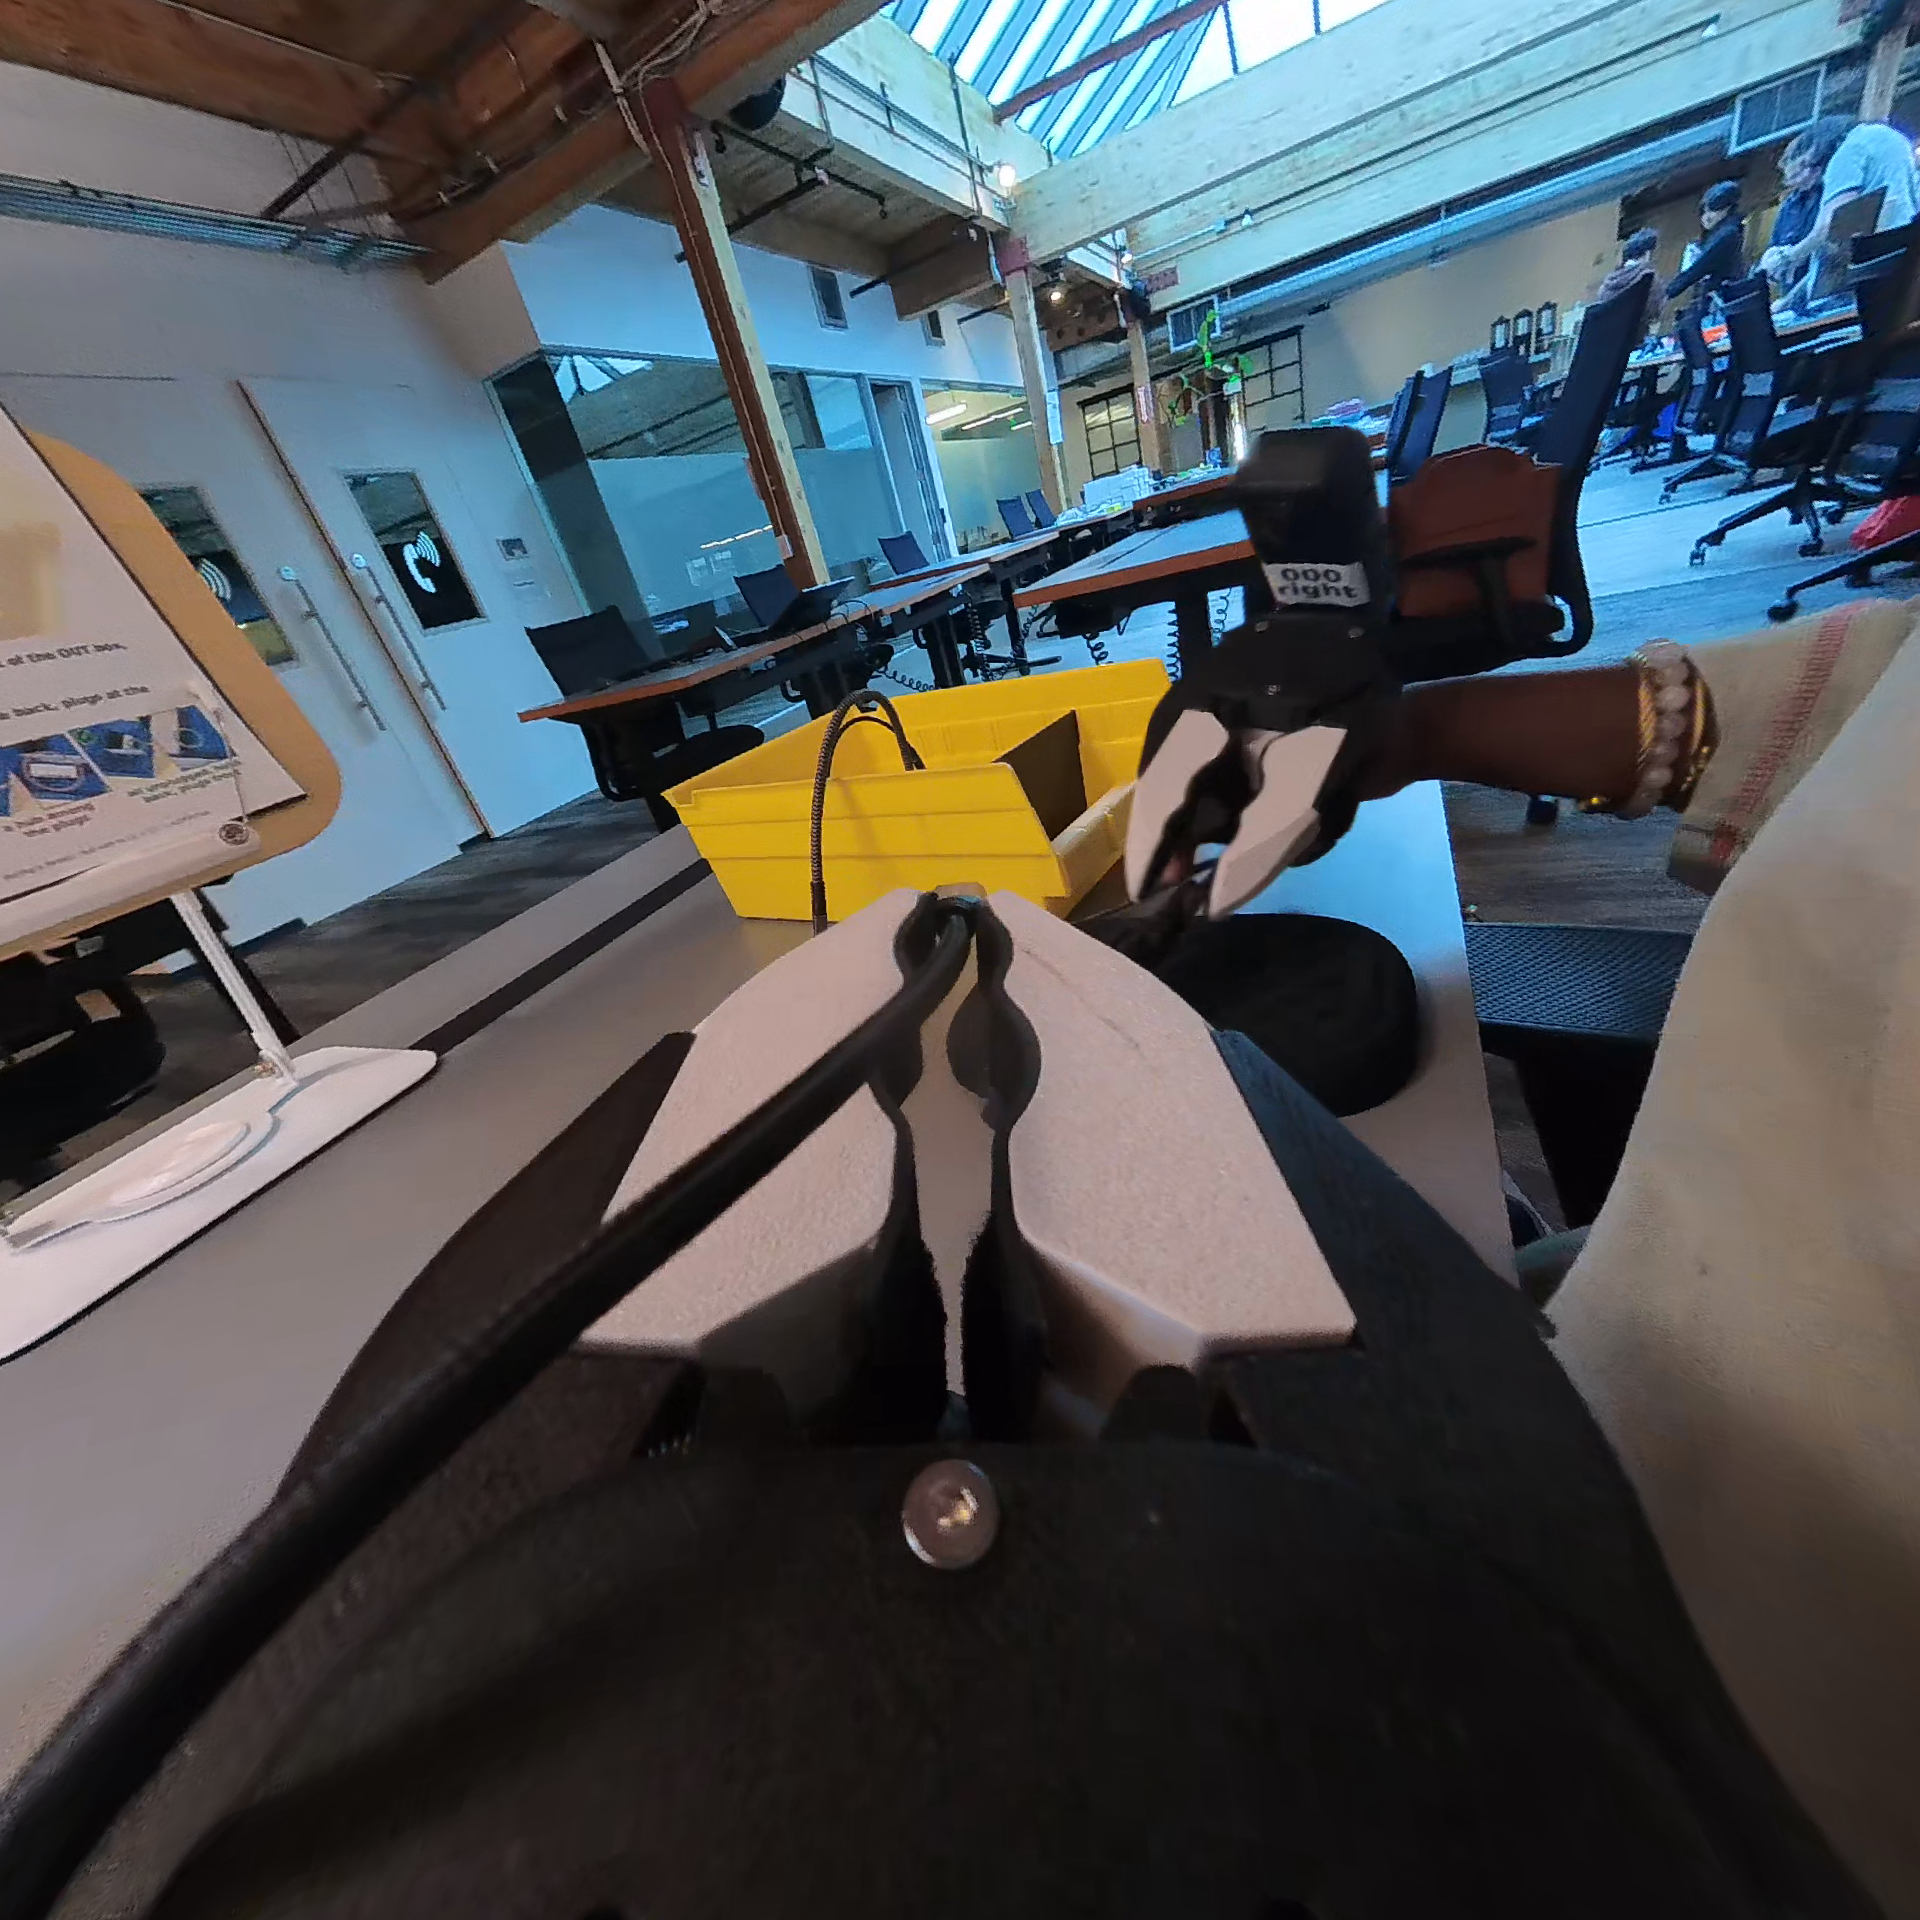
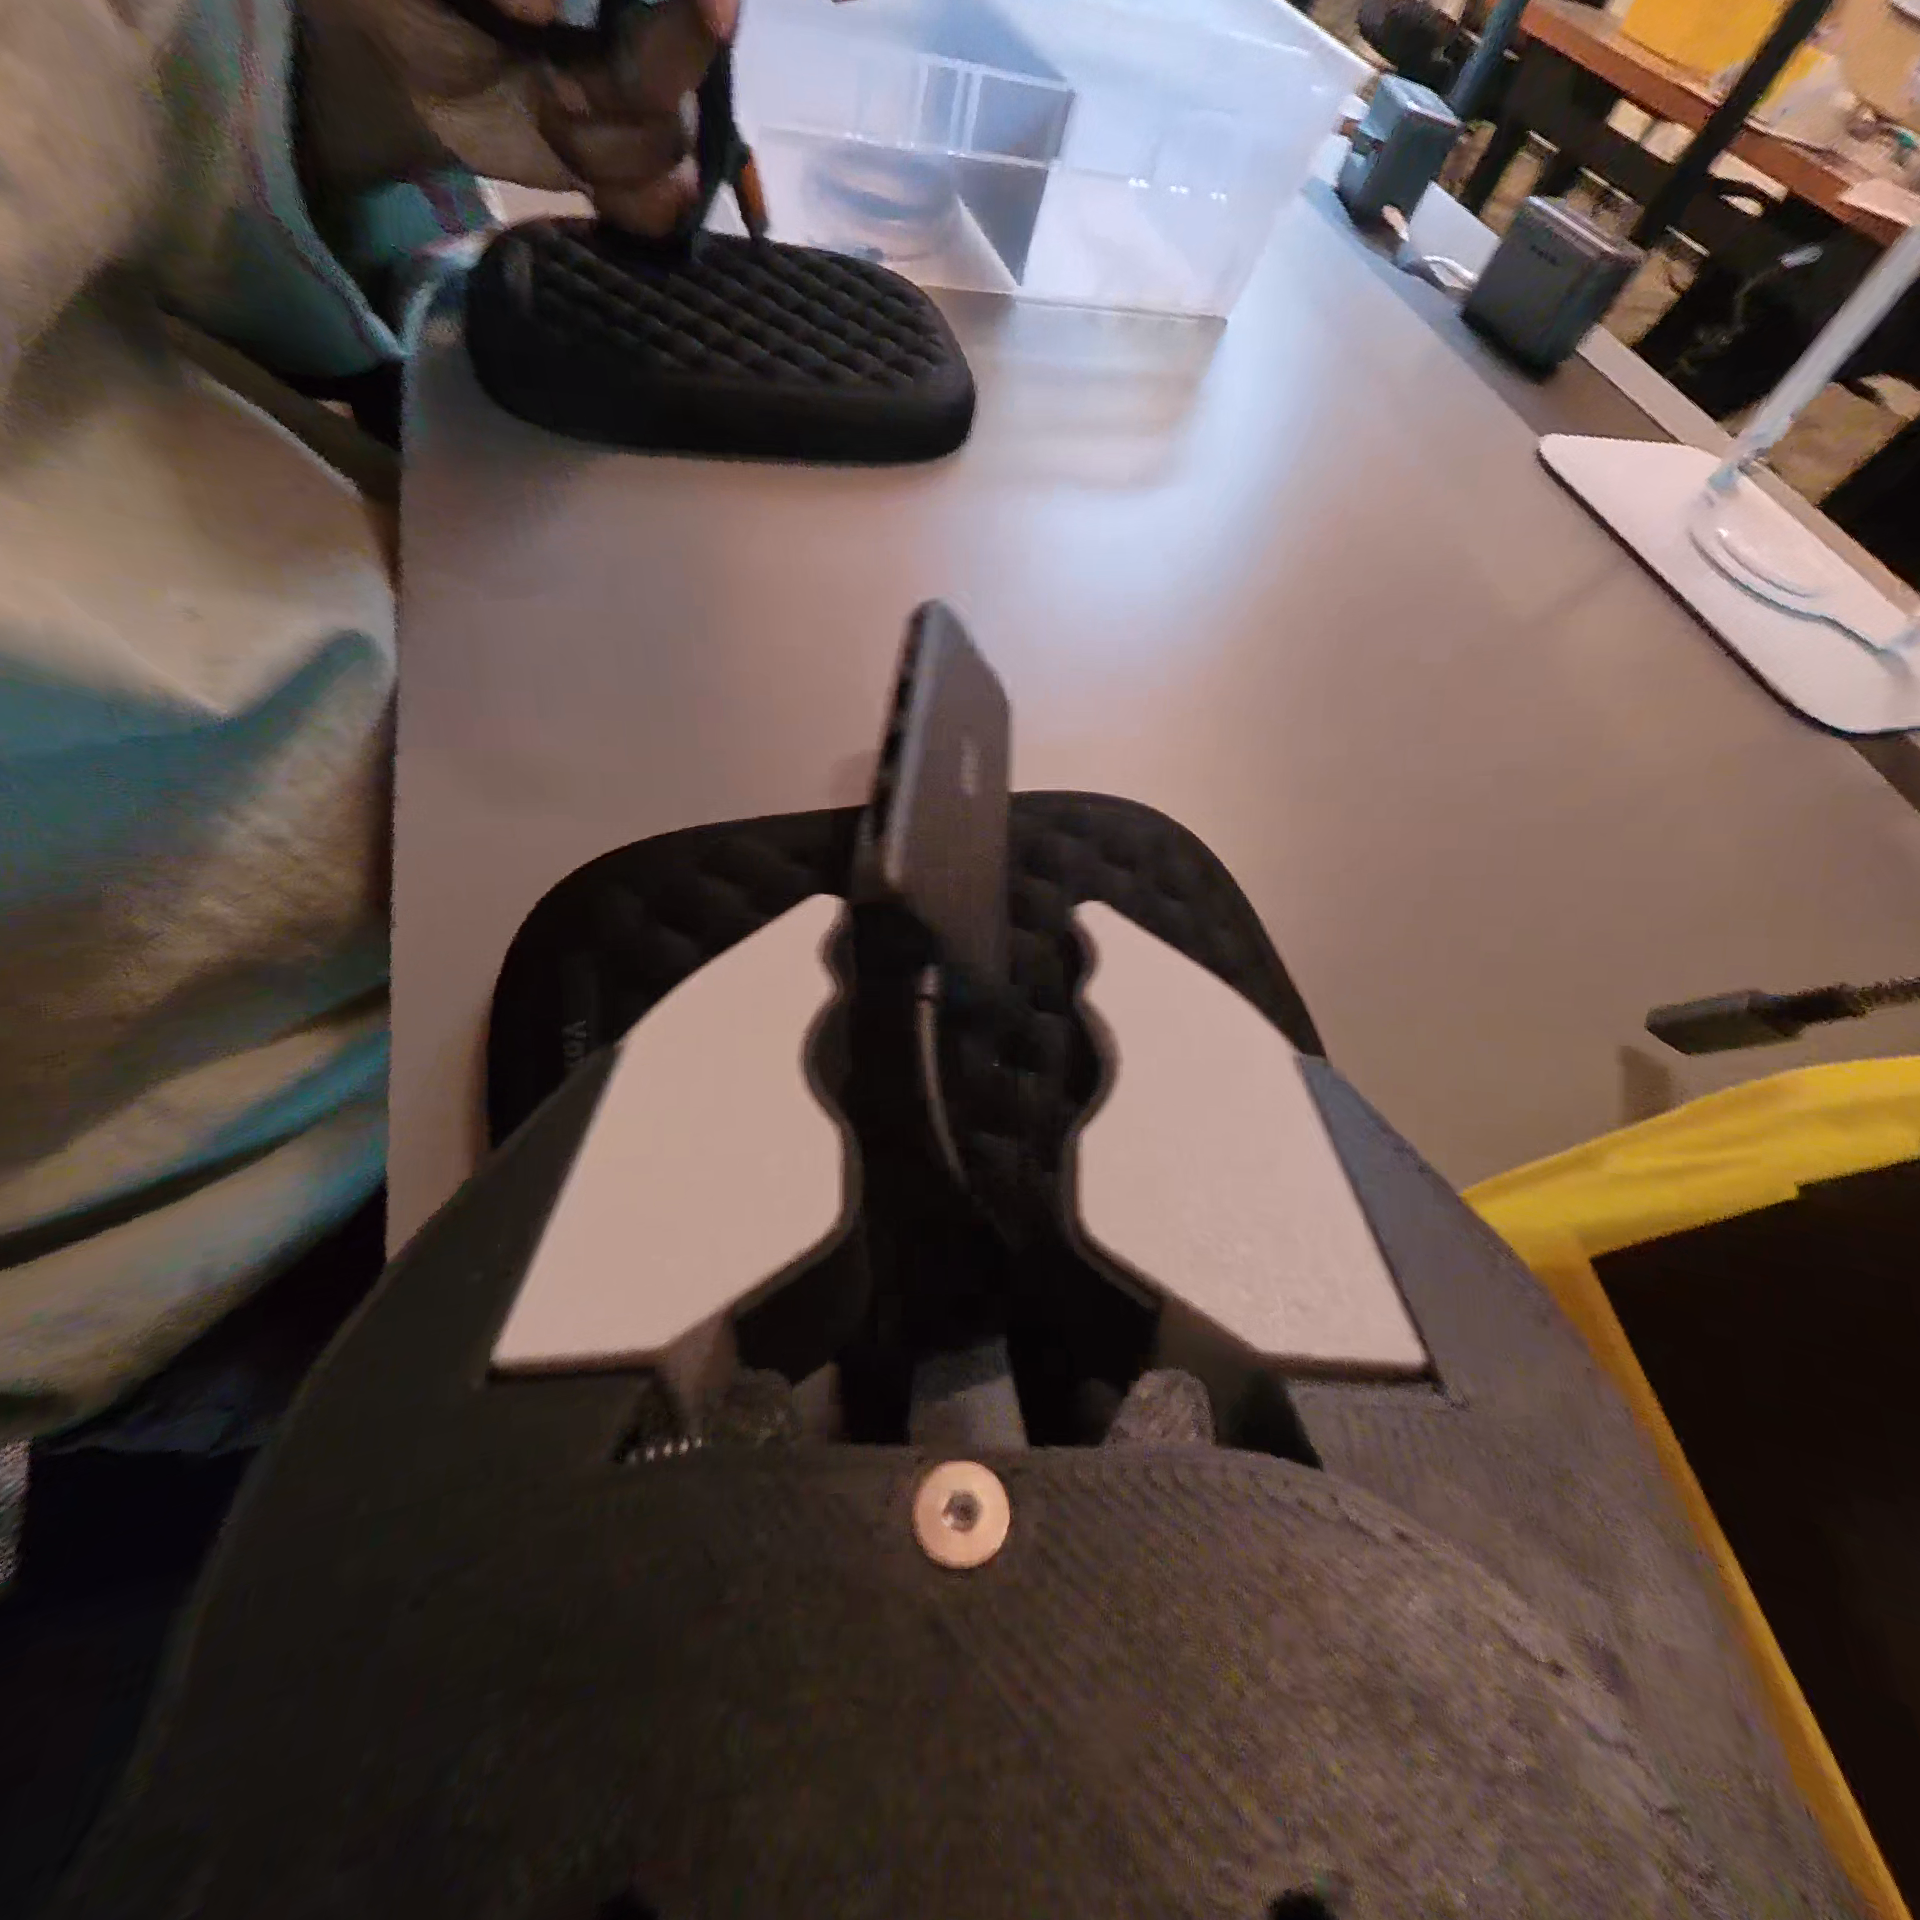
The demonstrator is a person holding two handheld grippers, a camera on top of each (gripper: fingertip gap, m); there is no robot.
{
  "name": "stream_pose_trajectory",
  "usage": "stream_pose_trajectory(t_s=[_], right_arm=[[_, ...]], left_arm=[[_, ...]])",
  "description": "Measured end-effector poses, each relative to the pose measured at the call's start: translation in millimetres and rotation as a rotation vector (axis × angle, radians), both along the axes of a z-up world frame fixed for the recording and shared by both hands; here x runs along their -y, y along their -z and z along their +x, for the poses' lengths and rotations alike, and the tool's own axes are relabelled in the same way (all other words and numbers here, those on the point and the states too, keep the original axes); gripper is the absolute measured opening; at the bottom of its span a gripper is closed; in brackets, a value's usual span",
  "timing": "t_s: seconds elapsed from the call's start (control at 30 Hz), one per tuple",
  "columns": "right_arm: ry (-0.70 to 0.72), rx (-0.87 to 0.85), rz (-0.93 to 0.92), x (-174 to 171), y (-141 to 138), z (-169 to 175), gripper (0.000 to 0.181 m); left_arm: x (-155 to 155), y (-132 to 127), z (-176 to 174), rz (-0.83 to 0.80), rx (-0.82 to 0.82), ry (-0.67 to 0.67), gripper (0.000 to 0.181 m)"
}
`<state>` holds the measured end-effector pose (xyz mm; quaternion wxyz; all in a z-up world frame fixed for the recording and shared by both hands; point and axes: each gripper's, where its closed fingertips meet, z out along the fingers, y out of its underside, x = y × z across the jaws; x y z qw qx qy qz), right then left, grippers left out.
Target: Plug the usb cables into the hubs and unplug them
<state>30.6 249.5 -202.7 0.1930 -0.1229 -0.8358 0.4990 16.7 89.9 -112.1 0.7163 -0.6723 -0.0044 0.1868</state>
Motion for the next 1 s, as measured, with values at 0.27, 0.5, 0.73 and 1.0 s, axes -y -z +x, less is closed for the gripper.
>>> stream_pose_trajectory(t_s=[0.27, 0.5, 0.73, 1.0], right_arm=[[-0.026, -0.107, 0.272, 37, 18, -3, 0.061], [-0.005, -0.029, 0.313, 50, 30, -9, 0.063], [0.045, 0.076, 0.367, 51, 41, -5, 0.045], [0.033, 0.108, 0.321, 54, 28, 0, 0.043]], left_arm=[[-4, 2, 2, -0.008, -0.006, 0.017, 0.007], [-1, 3, 1, 0.006, 0.003, 0.02, 0.007], [2, 4, 1, -0.008, -0.016, 0.005, 0.007], [-1, 7, 4, -0.028, -0.03, 0.007, 0.007]])
